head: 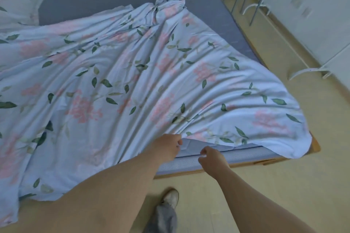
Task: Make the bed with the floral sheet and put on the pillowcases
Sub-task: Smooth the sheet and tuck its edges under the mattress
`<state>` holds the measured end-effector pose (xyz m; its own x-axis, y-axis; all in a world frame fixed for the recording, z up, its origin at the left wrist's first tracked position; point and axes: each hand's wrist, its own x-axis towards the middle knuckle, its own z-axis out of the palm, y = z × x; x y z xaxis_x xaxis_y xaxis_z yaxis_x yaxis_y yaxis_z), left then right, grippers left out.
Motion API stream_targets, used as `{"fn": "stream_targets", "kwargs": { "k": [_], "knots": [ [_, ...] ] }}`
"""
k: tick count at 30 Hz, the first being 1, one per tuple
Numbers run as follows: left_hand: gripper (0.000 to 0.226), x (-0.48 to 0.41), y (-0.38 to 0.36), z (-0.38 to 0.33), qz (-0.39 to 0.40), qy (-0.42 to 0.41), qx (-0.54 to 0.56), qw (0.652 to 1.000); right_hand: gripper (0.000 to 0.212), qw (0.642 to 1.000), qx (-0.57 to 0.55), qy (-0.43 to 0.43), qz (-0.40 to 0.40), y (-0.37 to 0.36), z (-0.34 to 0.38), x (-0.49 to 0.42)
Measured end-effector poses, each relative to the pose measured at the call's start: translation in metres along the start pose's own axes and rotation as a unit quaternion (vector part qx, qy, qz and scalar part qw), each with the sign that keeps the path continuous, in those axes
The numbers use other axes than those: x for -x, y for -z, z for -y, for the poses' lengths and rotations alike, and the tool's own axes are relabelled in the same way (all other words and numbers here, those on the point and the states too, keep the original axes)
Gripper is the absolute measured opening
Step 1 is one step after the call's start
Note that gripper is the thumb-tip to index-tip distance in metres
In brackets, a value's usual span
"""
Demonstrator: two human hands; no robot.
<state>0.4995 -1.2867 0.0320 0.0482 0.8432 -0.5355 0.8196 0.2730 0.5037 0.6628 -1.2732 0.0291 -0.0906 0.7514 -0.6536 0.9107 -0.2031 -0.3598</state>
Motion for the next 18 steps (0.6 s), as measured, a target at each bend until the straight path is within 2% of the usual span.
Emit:
{"fn": "stream_targets", "kwargs": {
  "k": [7,11,15,18],
  "knots": [
    [0.031,-0.111,-0.008,-0.079,0.035,-0.013,-0.018,0.999,0.034,1.0,-0.013,-0.025,-0.003,0.087,-0.057,-0.091],
    [0.03,-0.154,-0.022,-0.117,0.056,0.011,-0.002,0.998,0.033,0.999,-0.002,-0.039,0.026,0.121,-0.097,-0.133],
    [0.03,-0.201,-0.05,-0.151,0.056,0.059,0.032,0.996,0.036,0.996,0.068,-0.018,0.053,0.156,-0.14,-0.183],
    [0.029,-0.233,-0.085,-0.181,0.042,0.125,0.078,0.988,0.037,0.981,0.167,0.029,0.093,0.182,-0.175,-0.227]
  ]
}}
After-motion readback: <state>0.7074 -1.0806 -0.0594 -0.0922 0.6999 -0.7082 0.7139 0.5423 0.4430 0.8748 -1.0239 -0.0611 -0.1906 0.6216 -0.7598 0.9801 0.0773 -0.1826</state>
